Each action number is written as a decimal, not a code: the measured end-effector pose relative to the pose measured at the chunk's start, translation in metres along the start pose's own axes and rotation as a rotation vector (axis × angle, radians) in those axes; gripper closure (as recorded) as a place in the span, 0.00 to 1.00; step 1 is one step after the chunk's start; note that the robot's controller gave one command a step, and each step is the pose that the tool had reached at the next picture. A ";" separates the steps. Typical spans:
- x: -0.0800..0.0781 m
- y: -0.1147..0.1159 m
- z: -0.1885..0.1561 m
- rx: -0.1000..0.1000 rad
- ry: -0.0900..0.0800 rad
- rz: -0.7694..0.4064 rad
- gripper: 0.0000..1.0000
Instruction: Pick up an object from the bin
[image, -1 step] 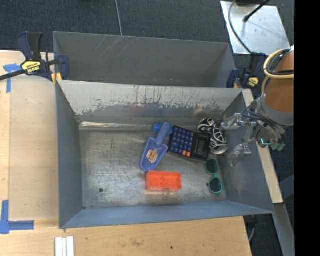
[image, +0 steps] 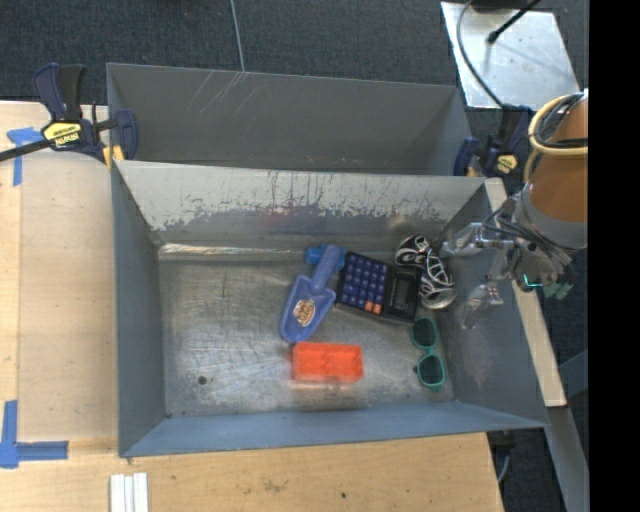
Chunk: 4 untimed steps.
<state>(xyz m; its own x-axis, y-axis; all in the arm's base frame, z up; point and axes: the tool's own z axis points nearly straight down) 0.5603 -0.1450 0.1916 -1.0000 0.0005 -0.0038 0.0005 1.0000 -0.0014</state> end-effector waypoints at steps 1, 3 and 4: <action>-0.010 -0.001 0.016 0.001 -0.004 -0.066 0.00; -0.035 -0.003 0.098 -0.005 0.009 0.223 0.00; -0.034 -0.005 0.106 0.002 -0.004 0.221 0.00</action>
Offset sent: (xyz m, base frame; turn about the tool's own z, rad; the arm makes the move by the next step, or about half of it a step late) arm -0.0093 0.0408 -0.1216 0.1635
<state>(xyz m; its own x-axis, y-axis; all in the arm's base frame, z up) 0.5942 -0.1503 0.0859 -0.9755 0.2198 -0.0083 0.2198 0.9755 -0.0016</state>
